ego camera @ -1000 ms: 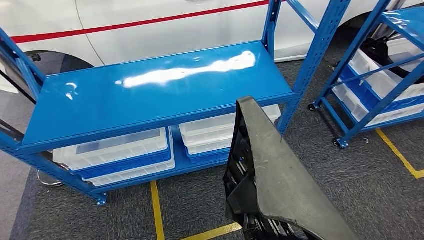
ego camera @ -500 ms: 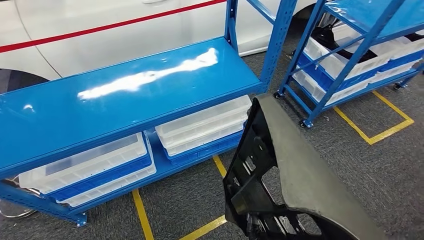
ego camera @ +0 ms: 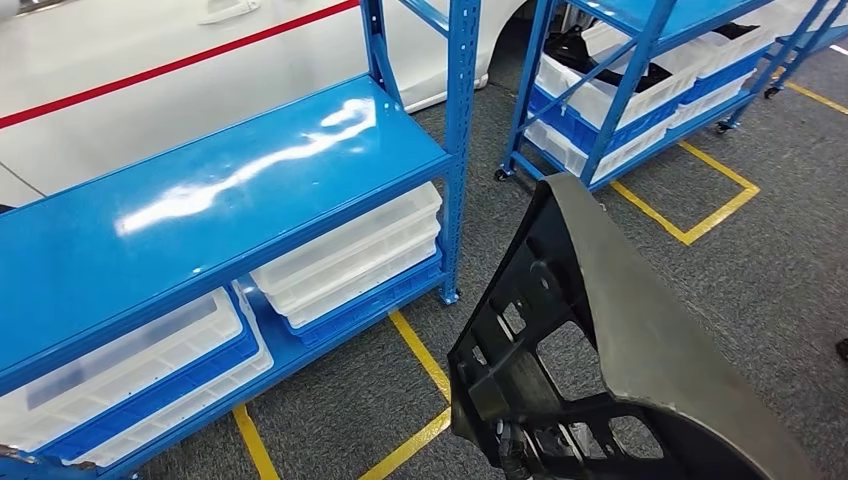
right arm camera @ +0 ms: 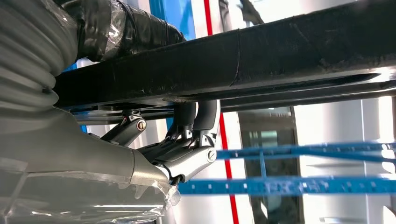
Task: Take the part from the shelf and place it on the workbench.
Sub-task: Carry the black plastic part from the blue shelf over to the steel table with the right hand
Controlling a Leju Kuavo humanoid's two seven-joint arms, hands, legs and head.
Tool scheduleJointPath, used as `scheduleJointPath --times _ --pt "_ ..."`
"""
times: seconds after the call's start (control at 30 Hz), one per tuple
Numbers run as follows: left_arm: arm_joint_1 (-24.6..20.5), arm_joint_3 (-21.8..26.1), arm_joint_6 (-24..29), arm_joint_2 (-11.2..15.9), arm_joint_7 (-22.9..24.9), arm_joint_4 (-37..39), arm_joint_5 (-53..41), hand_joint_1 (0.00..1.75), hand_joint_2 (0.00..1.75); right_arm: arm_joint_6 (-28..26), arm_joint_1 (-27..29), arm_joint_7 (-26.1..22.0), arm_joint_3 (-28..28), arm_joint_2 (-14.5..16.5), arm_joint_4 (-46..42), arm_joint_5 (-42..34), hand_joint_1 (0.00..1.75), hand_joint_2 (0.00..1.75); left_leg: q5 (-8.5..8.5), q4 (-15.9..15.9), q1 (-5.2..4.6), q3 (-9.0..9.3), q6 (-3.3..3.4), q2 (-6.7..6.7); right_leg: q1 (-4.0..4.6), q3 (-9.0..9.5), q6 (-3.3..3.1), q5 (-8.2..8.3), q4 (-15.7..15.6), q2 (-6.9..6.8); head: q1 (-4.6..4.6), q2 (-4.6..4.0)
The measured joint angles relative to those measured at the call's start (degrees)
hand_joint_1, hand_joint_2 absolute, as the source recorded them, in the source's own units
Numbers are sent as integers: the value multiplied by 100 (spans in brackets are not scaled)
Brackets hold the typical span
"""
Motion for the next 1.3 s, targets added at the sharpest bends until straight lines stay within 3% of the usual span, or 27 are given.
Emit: scheduleJointPath --times 0.07,0.13,0.2,0.27,0.33,0.4,0.43,0.47,0.5,0.57,0.63,0.73,0.8,0.87,0.9,0.93,0.97,1.0,1.07,1.1,1.17,1.2,1.23,1.3 --pt "2 3 0 8 -1 0 0 0 0 0 -4 0 -12 14 1 0 175 175 343 -750 6 309 58 -274 -2 -10 29 4 27 147 1 -1" --pt "0 5 0 17 -4 0 -1 0 0 1 -8 0 -20 22 1 0 175 175 409 -1057 -4 415 102 -457 -21 -55 102 28 38 270 0 -1" --pt "-12 5 -2 16 -7 0 -2 0 0 2 -2 0 -29 26 1 0 175 175 440 -1105 -1 425 149 -358 -41 -93 195 66 24 390 0 0" --pt "-23 5 -4 12 -10 0 -4 0 0 2 8 0 -43 26 -1 1 175 175 505 -1187 21 459 224 -204 -22 -175 252 -27 155 226 7 0" --pt "-19 5 -4 9 -6 0 -13 0 0 3 3 8 -54 26 2 2 175 175 542 -1228 15 461 269 -37 -5 -431 276 -357 679 -126 17 -1" --pt "-5 5 -4 9 4 0 -31 0 0 4 -3 22 -67 25 11 2 175 175 535 -1212 -3 441 281 134 -20 -725 304 -649 1319 -286 21 -1" --pt "-3 5 -4 9 8 0 -40 0 0 5 0 27 -75 25 18 2 175 175 526 -1201 -8 435 280 222 -31 -772 317 -660 1450 -318 20 -1" --pt "-6 5 -4 9 10 0 -46 0 0 7 1 29 -83 25 23 2 175 175 513 -1187 -9 431 273 303 -41 -711 325 -571 1375 -348 21 -1" --pt "-13 5 -4 7 11 0 -52 0 0 9 1 30 -91 25 26 1 175 175 495 -1169 -9 433 259 377 -49 -540 326 -407 1098 -403 20 -1" --pt "-25 5 -2 3 10 0 -62 0 0 14 -8 31 -101 25 28 4 175 175 443 -1125 -25 444 207 497 -33 -131 293 -168 380 -643 20 -1" --pt "-33 5 2 3 5 0 -66 0 0 15 -17 30 -109 31 29 9 175 175 401 -1100 -48 459 144 591 13 39 227 -128 60 -760 19 -1" --pt "-67 5 3 3 2 0 -66 0 0 15 -6 28 -126 38 29 12 175 175 358 -1096 -37 516 55 690 26 21 118 -109 45 -586 18 -1" --pt "-73 5 3 3 2 0 -66 0 0 15 -3 30 -138 48 29 13 175 175 133 -831 -15 422 3 504 0 16 46 -78 13 -474 15 0" --pt "-57 8 2 3 7 0 -64 0 0 15 -6 33 -151 59 30 13 175 175 -255 -161 -5 122 -15 219 4 0 4 -61 8 -361 13 1" --pt "-45 9 2 3 13 0 -64 0 0 15 -5 36 -155 61 31 13 175 175 -391 188 -5 -45 -13 141 14 -7 -6 -56 10 -292 12 1" --pt "-31 9 1 2 20 0 -63 0 0 15 -2 37 -160 62 33 13 175 175 -419 398 -5 -155 -6 99 24 -8 -10 -54 13 -213 13 0" --pt "-21 9 1 2 27 0 -63 0 0 15 2 38 -162 62 34 13 175 175 -329 409 -6 -180 9 72 34 -6 -12 -53 18 -128 12 0" --pt "-16 9 0 1 32 0 -63 0 0 15 4 40 -162 63 36 13 175 175 -136 206 -8 -108 33 39 42 2 -13 -53 23 -41 12 0" --pt "-13 11 1 6 37 0 -64 0 0 15 3 46 -162 66 37 14 175 175 290 -504 -12 168 105 -190 53 14 -4 -52 34 114 14 0" --pt "-13 14 2 9 37 0 -64 0 0 16 -1 53 -162 67 37 16 175 175 407 -796 -13 276 130 -329 51 1 12 -48 45 186 14 -1" --pt "-25 19 2 14 39 0 -67 0 0 16 2 72 -164 74 39 20 175 175 438 -1017 -30 343 154 -481 23 -50 78 -22 53 320 14 -1" --pt "-33 20 2 12 39 0 -67 0 0 16 7 80 -166 78 39 22 175 175 450 -1057 -38 358 162 -428 9 -75 120 0 45 396 12 -1" --pt "-42 20 2 10 40 0 -68 0 0 15 18 86 -170 81 40 23 175 175 475 -1091 -32 375 187 -355 3 -88 153 6 49 384 13 -1" --pt "-41 20 2 7 40 0 -68 0 0 15 22 91 -176 81 44 24 175 175 532 -1180 -10 419 251 -197 26 -181 206 -121 228 116 15 -1"
